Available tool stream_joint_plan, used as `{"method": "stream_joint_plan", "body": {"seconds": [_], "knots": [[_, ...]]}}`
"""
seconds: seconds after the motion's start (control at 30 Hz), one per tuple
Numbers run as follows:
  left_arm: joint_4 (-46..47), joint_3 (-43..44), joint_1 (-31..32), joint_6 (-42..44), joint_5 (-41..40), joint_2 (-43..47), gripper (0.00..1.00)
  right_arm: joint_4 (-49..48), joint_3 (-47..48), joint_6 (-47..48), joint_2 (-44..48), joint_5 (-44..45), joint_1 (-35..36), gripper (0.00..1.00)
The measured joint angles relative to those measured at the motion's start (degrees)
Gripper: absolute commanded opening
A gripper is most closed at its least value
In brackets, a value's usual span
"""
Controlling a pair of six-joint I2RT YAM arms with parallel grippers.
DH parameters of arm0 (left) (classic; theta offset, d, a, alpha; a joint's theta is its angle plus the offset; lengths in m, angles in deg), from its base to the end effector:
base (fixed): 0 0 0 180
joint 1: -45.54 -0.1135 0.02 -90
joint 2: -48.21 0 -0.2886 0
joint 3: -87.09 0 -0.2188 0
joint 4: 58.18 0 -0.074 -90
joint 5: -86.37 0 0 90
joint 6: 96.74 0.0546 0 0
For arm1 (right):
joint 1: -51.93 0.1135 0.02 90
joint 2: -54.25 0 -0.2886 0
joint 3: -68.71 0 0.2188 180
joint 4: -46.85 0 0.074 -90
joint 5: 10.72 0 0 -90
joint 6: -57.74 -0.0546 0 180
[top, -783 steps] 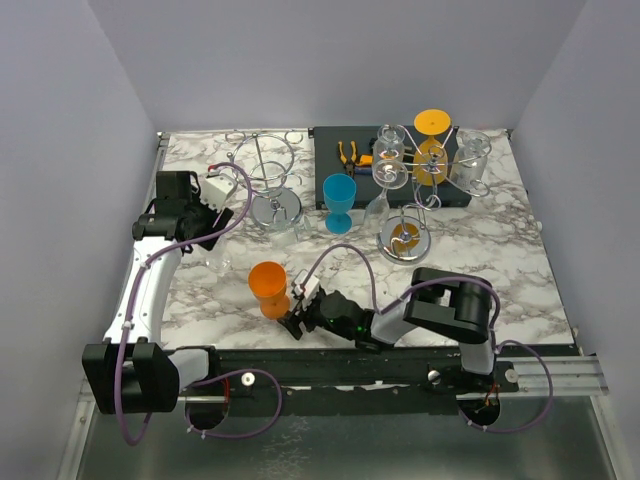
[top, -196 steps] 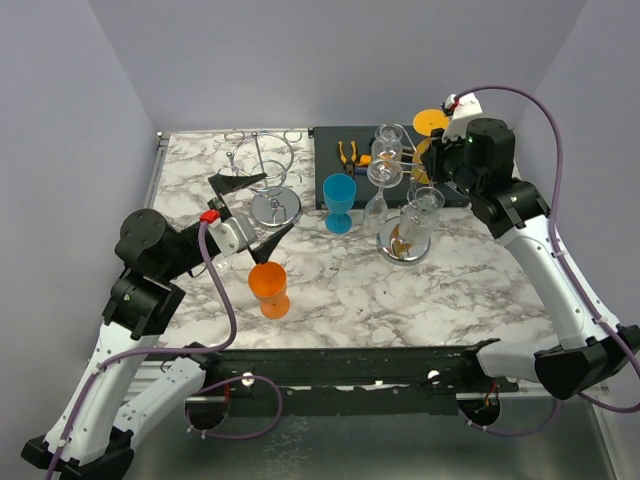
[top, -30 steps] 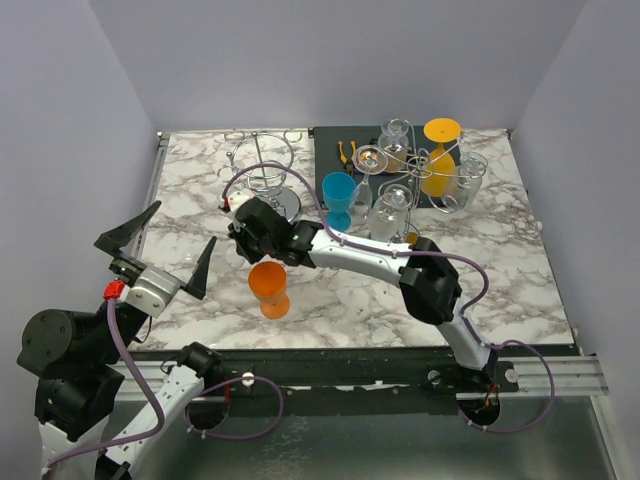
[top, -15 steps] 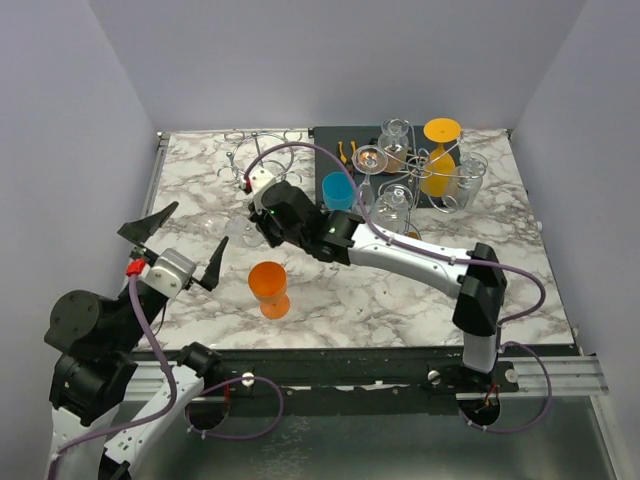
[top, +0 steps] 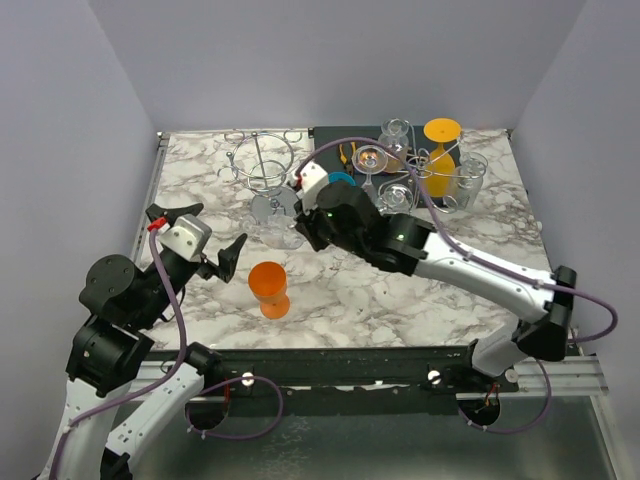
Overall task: Place the wine glass upside down on the wine glass rack
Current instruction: Turn the wine glass upside down at the wine rack.
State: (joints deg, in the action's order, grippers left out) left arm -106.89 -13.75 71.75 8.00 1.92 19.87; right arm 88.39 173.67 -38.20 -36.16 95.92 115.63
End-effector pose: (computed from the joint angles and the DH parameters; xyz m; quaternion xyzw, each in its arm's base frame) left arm 0.0268 -0.0191 0.4248 0.2751 0.6372 -0.1053 0.7122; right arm 0.1675 0.3036 0.3997 -0.3412 0.7752 0.1940 0.4949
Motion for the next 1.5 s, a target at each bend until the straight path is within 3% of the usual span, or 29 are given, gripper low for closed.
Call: {"method": "stream_joint_plan", "body": {"seconds": [0.17,0.3,0.5,1.0,1.17,1.3,1.37,1.5], "knots": [[-0.4,0.1,0.0,-2.4,1.1,-0.4,0.89,2.6,-0.6,-0.3,9.9,-1.3,0.0,0.01],[-0.6,0.1,0.0,-3.4,2.7,-0.4,0.99,4.5,-0.6,-0.6,16.2,-1.5,0.0,0.01],[-0.9,0.5,0.0,-3.7,3.3,-3.0,0.99,5.6,-0.9,-0.6,22.7,-1.9,0.0,0.0],[1.6,2.9,0.0,-8.3,3.5,-11.2,0.95,7.6,-3.5,-0.6,28.0,-3.3,0.0,0.01],[2.5,3.1,0.0,-9.6,9.7,-12.8,0.91,7.5,-3.7,-0.5,29.3,-4.2,0.0,0.01],[3.0,3.9,0.0,-10.5,14.2,-16.1,0.87,7.2,-3.8,-0.4,29.5,-5.2,0.0,0.01],[3.3,4.3,0.0,-10.8,14.6,-17.5,0.8,7.0,-3.9,-0.4,29.5,-5.8,0.0,0.01],[4.4,4.9,0.0,-11.6,15.0,-20.5,0.48,6.3,-5.0,-0.3,30.2,-6.4,0.0,0.01]]}}
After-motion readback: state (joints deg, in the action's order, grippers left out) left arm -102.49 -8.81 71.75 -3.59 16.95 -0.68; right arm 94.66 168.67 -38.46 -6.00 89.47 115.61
